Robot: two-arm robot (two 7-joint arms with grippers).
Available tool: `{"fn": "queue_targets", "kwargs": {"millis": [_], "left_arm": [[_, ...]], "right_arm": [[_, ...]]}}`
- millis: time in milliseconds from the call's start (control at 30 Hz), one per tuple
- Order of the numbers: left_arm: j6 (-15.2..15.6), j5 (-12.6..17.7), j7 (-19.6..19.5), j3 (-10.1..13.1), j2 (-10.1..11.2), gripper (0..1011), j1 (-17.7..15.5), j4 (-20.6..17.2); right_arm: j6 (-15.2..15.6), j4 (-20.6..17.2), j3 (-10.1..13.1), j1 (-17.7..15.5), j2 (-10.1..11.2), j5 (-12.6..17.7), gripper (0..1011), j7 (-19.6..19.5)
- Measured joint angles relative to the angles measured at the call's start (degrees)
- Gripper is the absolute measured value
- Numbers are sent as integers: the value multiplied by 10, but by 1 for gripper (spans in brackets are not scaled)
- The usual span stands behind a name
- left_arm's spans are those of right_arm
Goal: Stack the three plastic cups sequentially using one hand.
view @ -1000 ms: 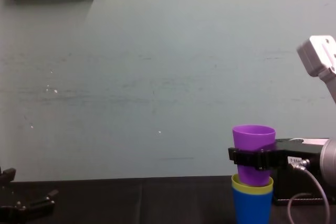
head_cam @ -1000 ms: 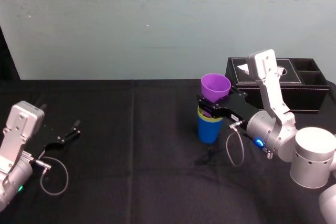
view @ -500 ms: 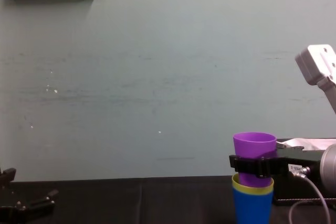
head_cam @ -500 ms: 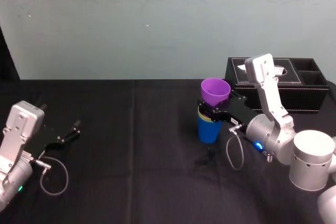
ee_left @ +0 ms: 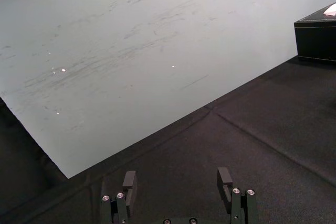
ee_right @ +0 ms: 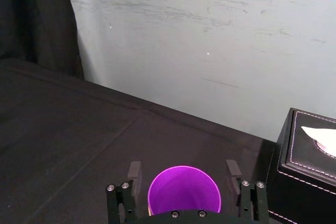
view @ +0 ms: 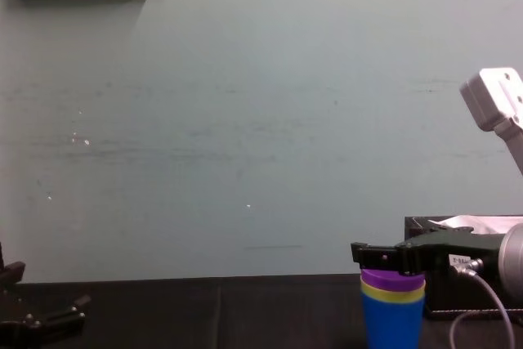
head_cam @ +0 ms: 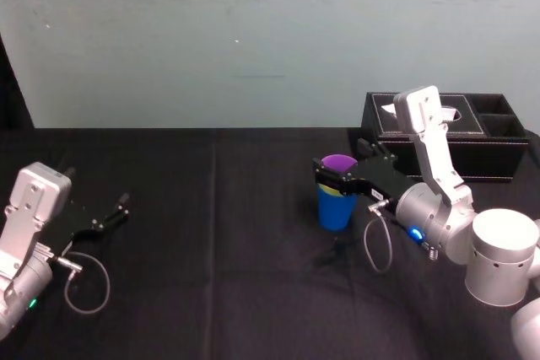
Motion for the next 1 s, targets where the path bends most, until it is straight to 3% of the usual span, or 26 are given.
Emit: {"fn": "queue_targets", "kwargs": {"millis": [300,400,633,833,1000], "left_arm": [[0,0,0,0,0,1000,0,0],[0,0,0,0,0,1000,0,0],[0,0,0,0,0,1000,0,0],[0,0,0,0,0,1000,0,0],[0,0,0,0,0,1000,0,0]], "right_arm": [[-8,-5,2,-2,1,0,1003,1],[-23,-23,7,-10,6,1,1003,5],[-24,-71,18,-36,21,9,1003,8],[-15,-137,38,-98,51,21,1003,7],[-15,-165,45,-144,71,21,1002,7]]}}
